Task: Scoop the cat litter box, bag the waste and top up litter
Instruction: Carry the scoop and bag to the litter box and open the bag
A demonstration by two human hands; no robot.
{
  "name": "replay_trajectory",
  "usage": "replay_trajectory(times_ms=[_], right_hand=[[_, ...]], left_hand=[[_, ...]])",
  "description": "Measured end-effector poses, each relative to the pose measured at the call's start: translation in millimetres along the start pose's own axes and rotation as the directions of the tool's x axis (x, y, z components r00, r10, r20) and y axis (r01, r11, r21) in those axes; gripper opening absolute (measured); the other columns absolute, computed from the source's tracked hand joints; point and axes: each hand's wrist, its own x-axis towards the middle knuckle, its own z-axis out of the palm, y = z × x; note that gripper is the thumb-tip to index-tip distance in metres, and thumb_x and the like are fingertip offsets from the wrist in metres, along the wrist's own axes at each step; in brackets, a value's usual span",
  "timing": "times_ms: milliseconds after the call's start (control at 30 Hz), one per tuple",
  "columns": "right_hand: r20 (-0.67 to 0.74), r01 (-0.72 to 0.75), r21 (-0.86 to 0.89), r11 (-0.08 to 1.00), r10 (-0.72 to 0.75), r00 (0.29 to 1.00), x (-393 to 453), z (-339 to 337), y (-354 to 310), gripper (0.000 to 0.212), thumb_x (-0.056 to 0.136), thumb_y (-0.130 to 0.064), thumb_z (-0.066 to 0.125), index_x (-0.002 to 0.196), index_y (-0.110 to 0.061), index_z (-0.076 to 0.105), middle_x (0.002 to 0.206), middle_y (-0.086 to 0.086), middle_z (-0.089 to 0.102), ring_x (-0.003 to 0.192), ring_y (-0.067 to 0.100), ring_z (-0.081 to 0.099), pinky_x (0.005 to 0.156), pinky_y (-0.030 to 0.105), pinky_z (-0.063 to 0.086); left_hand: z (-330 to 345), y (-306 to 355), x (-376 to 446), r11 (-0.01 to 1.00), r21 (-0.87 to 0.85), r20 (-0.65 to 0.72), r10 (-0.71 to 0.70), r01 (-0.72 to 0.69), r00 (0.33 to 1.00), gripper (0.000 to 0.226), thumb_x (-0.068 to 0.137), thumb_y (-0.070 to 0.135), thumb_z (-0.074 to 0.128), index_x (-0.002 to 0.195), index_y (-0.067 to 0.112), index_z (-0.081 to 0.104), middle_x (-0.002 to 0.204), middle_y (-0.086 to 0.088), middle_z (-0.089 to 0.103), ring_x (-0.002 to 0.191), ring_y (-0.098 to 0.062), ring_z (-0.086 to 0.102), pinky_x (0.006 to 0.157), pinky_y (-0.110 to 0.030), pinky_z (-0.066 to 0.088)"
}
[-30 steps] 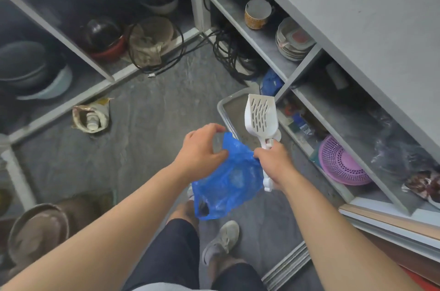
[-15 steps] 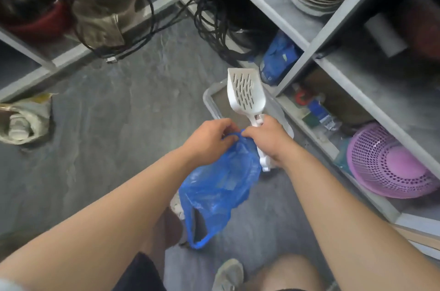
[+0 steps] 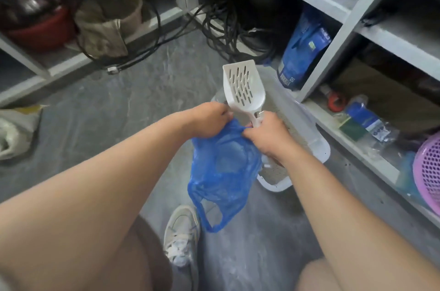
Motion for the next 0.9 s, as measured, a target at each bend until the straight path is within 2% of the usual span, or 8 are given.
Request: replay_trajectory(times_ms=[100, 267, 400, 467, 567, 733, 833, 900], right_hand=[[-0.034, 0.004, 0.087, 0.996, -0.001, 0.999, -3, -3, 4, 0.005, 0.077, -0.017, 0.066, 0.078, -0.015, 0.061, 0.078, 0.003, 0.064, 0.073, 0.024, 0.058, 0.068, 0.037, 0.050], [-0.003, 0.012, 0.230, 0.973, -0.011, 1.000, -10, -16, 6, 0.014, 0.072, -0.013, 0.063, 0.065, -0.017, 0.051, 0.061, -0.003, 0.052, 0.061, 0.018, 0.048, 0.060, 0.030, 0.039], [0.041, -0.001, 0.365, 0.931, -0.014, 0.999, -9, -11, 13, 0.015, 0.060, -0.015, 0.064, 0.073, -0.010, 0.065, 0.067, -0.002, 0.065, 0.069, 0.021, 0.062, 0.066, 0.042, 0.055], [0.047, -0.018, 0.387, 0.922, 0.000, 0.999, -13, -9, 17, 0.009, 0.060, -0.016, 0.064, 0.068, -0.013, 0.063, 0.065, 0.000, 0.062, 0.069, 0.023, 0.061, 0.066, 0.042, 0.051], [0.012, -0.028, 0.409, 0.912, 0.025, 1.000, -18, -11, 22, 0.017, 0.067, -0.017, 0.067, 0.058, -0.020, 0.053, 0.056, -0.003, 0.054, 0.062, 0.021, 0.054, 0.065, 0.045, 0.048], [0.024, -0.007, 0.439, 0.899, -0.004, 1.000, -26, -6, 26, 0.038, 0.059, -0.037, 0.084, 0.086, -0.013, 0.073, 0.085, 0.005, 0.077, 0.084, 0.025, 0.075, 0.084, 0.049, 0.061], [-0.019, 0.036, 0.419, 0.907, -0.030, 0.999, -30, -1, 21, 0.017, 0.072, -0.016, 0.080, 0.070, -0.017, 0.063, 0.066, -0.005, 0.067, 0.065, 0.015, 0.065, 0.067, 0.031, 0.055], [-0.068, 0.021, 0.450, 0.893, 0.011, 0.998, -31, 0, 17, 0.028, 0.079, -0.006, 0.071, 0.064, -0.019, 0.051, 0.055, -0.007, 0.053, 0.056, 0.015, 0.051, 0.057, 0.028, 0.044]], left_hand=[[-3, -3, -11, 0.995, 0.104, 0.005, -0.014, 0.014, 1.000, 0.037, 0.111, 0.025, 0.032, 0.116, 0.000, 0.058, 0.124, -0.018, 0.060, 0.116, -0.035, 0.055, 0.078, -0.027, 0.032], [1, 7, -18, 0.997, 0.076, -0.061, 0.029, -0.024, 0.998, 0.034, 0.110, 0.030, 0.037, 0.110, 0.003, 0.058, 0.116, -0.017, 0.061, 0.110, -0.034, 0.058, 0.079, -0.030, 0.035], [2, 6, -22, 0.944, -0.285, -0.035, 0.162, -0.165, 0.986, 0.036, 0.092, 0.052, 0.064, 0.117, 0.026, 0.064, 0.113, 0.011, 0.069, 0.107, -0.009, 0.065, 0.091, -0.028, 0.051], [4, 3, -23, 0.952, -0.200, -0.035, 0.228, -0.231, 0.973, 0.031, 0.085, 0.047, 0.075, 0.108, 0.027, 0.068, 0.103, 0.014, 0.071, 0.101, -0.007, 0.067, 0.088, -0.022, 0.051], [7, -1, -21, 0.968, 0.076, -0.093, 0.244, -0.238, 0.965, 0.017, 0.094, 0.032, 0.068, 0.099, 0.016, 0.071, 0.087, 0.006, 0.066, 0.090, -0.019, 0.064, 0.074, -0.024, 0.046], [5, -6, -17, 0.983, 0.142, -0.170, 0.137, -0.113, 0.976, 0.023, 0.105, 0.027, 0.049, 0.106, 0.013, 0.066, 0.097, 0.000, 0.059, 0.093, -0.022, 0.054, 0.078, -0.029, 0.039], [-2, -8, -18, 0.988, 0.125, -0.138, 0.109, -0.092, 0.984, 0.021, 0.106, 0.028, 0.045, 0.102, 0.016, 0.061, 0.104, -0.002, 0.060, 0.096, -0.023, 0.054, 0.081, -0.030, 0.039], [-7, -7, -20, 0.987, 0.124, -0.114, 0.116, -0.102, 0.987, 0.021, 0.107, 0.030, 0.043, 0.096, 0.018, 0.056, 0.101, -0.001, 0.058, 0.097, -0.024, 0.054, 0.079, -0.030, 0.037]])
